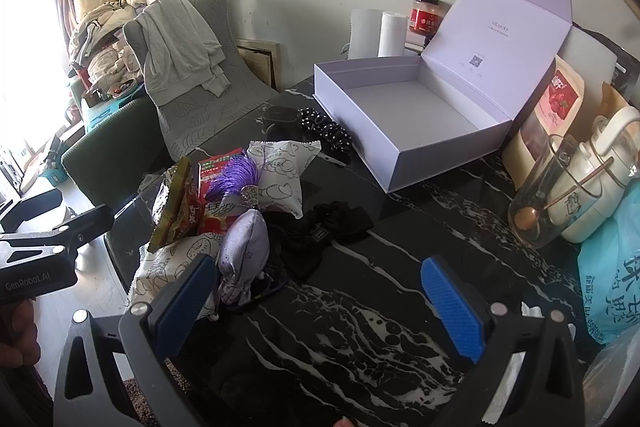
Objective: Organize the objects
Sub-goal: 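Move both tools toward the pile of snacks on the table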
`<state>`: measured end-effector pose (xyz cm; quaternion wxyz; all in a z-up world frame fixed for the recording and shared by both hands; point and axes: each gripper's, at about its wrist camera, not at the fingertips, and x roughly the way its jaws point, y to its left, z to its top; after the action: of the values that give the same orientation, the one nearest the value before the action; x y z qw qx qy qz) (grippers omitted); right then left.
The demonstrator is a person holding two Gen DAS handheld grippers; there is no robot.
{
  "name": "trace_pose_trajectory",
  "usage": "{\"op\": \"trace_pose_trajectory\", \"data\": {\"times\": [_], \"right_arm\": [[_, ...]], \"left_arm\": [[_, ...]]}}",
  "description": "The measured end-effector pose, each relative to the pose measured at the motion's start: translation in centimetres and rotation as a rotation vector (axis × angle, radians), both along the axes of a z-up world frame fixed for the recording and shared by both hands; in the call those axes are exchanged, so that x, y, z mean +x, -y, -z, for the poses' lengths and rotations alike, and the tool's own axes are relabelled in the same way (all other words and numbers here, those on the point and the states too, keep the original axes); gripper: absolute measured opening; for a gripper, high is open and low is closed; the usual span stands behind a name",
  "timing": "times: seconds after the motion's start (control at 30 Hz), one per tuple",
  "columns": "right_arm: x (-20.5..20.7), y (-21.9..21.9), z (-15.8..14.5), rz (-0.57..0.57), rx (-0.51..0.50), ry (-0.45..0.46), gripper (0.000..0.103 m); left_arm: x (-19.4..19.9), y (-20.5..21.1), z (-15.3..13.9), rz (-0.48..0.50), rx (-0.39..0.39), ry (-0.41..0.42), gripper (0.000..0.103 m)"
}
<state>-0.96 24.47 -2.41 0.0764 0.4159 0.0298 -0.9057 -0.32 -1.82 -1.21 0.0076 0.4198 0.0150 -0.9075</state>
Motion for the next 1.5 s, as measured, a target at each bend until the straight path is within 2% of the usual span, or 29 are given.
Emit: {"op": "trace_pose_trajectory", "data": {"times": [1.0, 1.5], "right_arm": [[0.7, -0.1, -0.3, -0.009, 0.004, -0.004, 0.102], [3.9, -0.2, -1.0, -0.015, 0.001, -0.032, 0.102]], "left_arm": [[0.8, -0.3, -0.1, 0.009, 0.009, 0.003, 0.102], [5.0, -0.3, -1.2, -0.002, 0.021, -0.019, 0.102]]}}
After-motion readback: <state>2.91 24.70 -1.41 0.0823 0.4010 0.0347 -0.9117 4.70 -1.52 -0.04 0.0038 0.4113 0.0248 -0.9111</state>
